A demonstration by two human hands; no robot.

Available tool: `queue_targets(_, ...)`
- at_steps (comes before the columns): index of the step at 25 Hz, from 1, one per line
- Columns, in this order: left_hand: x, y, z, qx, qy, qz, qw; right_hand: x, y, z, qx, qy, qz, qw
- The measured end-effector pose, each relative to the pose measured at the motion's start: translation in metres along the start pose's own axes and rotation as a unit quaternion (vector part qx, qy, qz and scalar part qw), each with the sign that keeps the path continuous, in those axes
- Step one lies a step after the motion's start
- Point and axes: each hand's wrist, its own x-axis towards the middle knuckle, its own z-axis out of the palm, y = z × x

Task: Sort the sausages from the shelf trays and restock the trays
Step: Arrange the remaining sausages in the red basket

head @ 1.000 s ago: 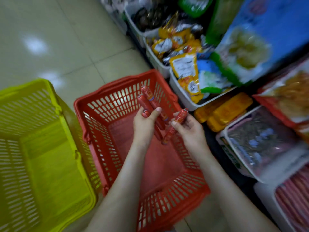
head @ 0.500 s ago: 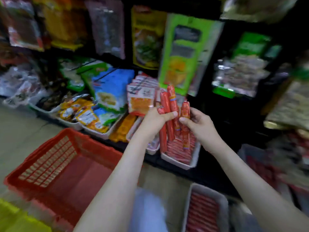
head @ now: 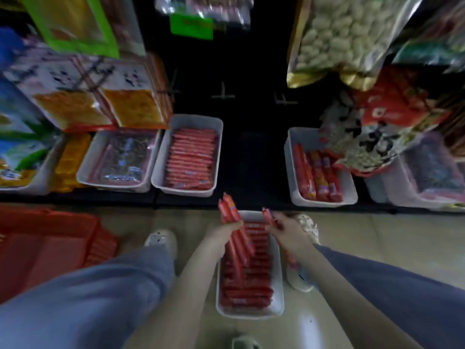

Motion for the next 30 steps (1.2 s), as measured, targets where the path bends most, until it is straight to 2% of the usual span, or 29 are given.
queue_targets(3,0.054,-0.055,0.006,-0.055,0.043,-0.091,0.993,0.035,0.058,0.041,-0.055,-0.071,0.012,0.996)
queue_targets(5,0.073,-0.081,0.013,-0.059,0.073,-0.112,0.989,0.056,0.083,0.061,-0.062,-0.093,0.01,0.994)
queue_targets(8,0.093,-0.098,0.017,-0.036,0.072,-0.133,0.988,0.084,0.109,0.087,-0.094,-0.151,-0.016,0.984)
queue_targets(10,0.103,-0.097,0.011,-0.006,0.064,-0.12,0.991,0.093,0.124,0.099,-0.173,-0.18,-0.019,0.968)
queue_targets(13,0.118,-0.094,0.0,0.082,0.093,-0.066,0.99,0.088,0.137,0.112,-0.33,-0.191,0.008,0.924)
queue_targets(15,0.122,-0.091,-0.003,0.104,0.081,-0.057,0.99,0.083,0.145,0.117,-0.374,-0.178,-0.005,0.91)
queue_targets(19,0.128,-0.092,-0.013,0.12,0.045,-0.064,0.99,0.092,0.156,0.116,-0.412,-0.165,-0.092,0.892)
queue_targets(21,0.132,-0.093,-0.017,0.123,0.026,-0.069,0.99,0.1,0.154,0.116,-0.396,-0.125,-0.104,0.904)
queue_targets(24,0.137,-0.095,-0.017,0.108,0.009,-0.081,0.991,0.118,0.144,0.118,-0.344,-0.03,-0.068,0.936)
queue_targets(26,0.139,-0.094,-0.012,0.096,0.01,-0.083,0.992,0.12,0.139,0.12,-0.284,0.023,-0.077,0.956)
queue_targets(28,0.142,-0.094,-0.007,0.083,0.025,-0.079,0.993,0.108,0.128,0.12,-0.177,0.022,-0.067,0.982)
queue_targets(30,0.143,-0.095,-0.001,0.049,0.028,-0.092,0.994,0.089,0.115,0.118,-0.058,-0.048,-0.014,0.997)
